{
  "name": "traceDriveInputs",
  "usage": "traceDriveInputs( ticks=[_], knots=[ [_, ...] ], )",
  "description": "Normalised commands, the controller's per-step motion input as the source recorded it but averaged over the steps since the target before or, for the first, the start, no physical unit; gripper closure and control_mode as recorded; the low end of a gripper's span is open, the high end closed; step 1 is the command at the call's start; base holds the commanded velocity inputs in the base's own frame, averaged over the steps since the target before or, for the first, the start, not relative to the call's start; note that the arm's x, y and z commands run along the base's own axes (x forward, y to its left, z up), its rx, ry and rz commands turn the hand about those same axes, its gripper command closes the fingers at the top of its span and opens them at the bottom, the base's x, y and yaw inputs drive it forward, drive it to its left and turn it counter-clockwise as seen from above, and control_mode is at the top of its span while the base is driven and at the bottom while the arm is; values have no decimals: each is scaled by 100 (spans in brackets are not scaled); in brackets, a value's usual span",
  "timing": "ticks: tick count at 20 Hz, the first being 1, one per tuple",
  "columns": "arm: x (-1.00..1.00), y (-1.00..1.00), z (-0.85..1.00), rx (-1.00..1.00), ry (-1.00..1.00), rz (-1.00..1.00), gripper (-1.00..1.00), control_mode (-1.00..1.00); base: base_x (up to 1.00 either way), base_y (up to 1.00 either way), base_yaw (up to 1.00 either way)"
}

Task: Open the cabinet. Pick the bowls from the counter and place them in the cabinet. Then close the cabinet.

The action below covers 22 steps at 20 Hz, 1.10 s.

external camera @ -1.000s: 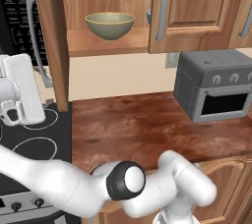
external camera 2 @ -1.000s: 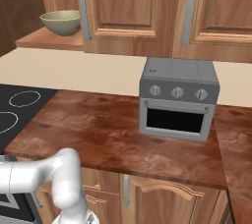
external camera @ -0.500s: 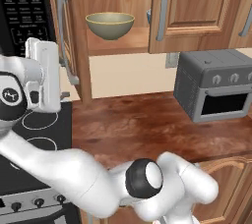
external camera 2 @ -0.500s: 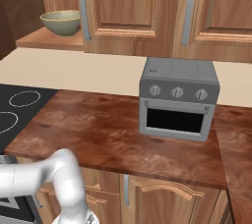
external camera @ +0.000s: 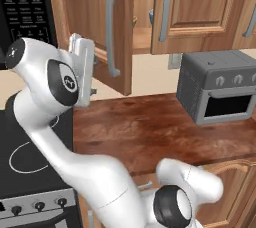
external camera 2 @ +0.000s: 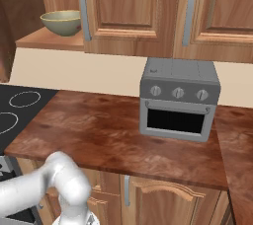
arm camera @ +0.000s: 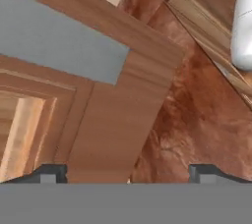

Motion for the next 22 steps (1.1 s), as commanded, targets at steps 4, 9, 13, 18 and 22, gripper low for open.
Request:
traceDriveInputs(
  ticks=[4,9,13,18,22],
  knots=[
    [100,-38,-100,-5,-31,29,-100,-100,0,0,0],
    [100,-38,-100,-3,-40,27,-100,-100,0,0,0],
    [100,-79,17,24,-10,14,-100,-100,0,0,0],
    [100,-71,79,35,4,11,-100,-100,0,0,0],
    [99,-24,100,32,24,4,-100,-100,0,0,0]
  ],
)
